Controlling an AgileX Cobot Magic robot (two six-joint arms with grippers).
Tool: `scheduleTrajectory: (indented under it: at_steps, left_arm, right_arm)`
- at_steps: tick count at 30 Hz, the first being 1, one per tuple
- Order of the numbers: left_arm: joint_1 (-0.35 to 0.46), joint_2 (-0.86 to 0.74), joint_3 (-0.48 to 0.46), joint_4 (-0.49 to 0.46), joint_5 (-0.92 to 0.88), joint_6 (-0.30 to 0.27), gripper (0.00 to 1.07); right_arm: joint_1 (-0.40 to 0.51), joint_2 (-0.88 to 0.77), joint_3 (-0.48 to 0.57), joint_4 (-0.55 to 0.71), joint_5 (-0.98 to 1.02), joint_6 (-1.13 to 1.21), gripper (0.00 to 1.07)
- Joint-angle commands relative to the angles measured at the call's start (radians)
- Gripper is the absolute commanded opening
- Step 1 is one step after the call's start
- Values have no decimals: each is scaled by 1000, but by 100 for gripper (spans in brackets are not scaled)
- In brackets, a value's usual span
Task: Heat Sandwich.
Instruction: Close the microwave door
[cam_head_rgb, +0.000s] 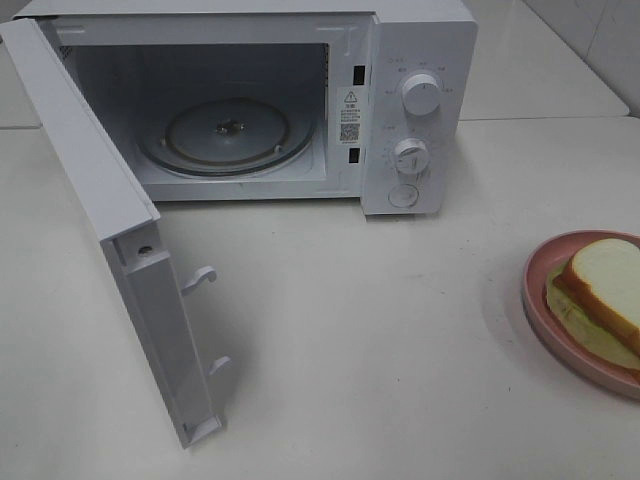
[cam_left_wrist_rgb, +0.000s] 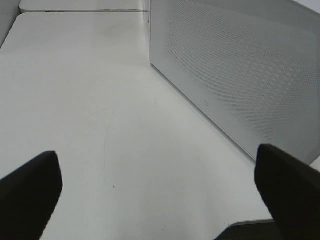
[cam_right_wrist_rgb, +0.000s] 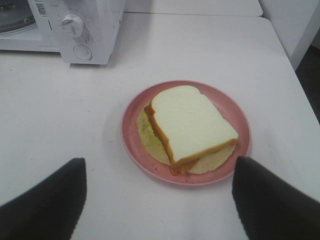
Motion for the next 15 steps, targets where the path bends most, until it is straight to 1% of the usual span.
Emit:
scheduleTrajectory:
  at_steps: [1, 15]
  left_arm:
    - [2, -13, 3, -1, -11, -6, 98]
    - [2, -13, 3, -1, -11, -6, 98]
  right_arm:
    - [-10, -28, -1, 4, -15, -8, 76]
    - [-10, -28, -1, 4, -15, -7, 76]
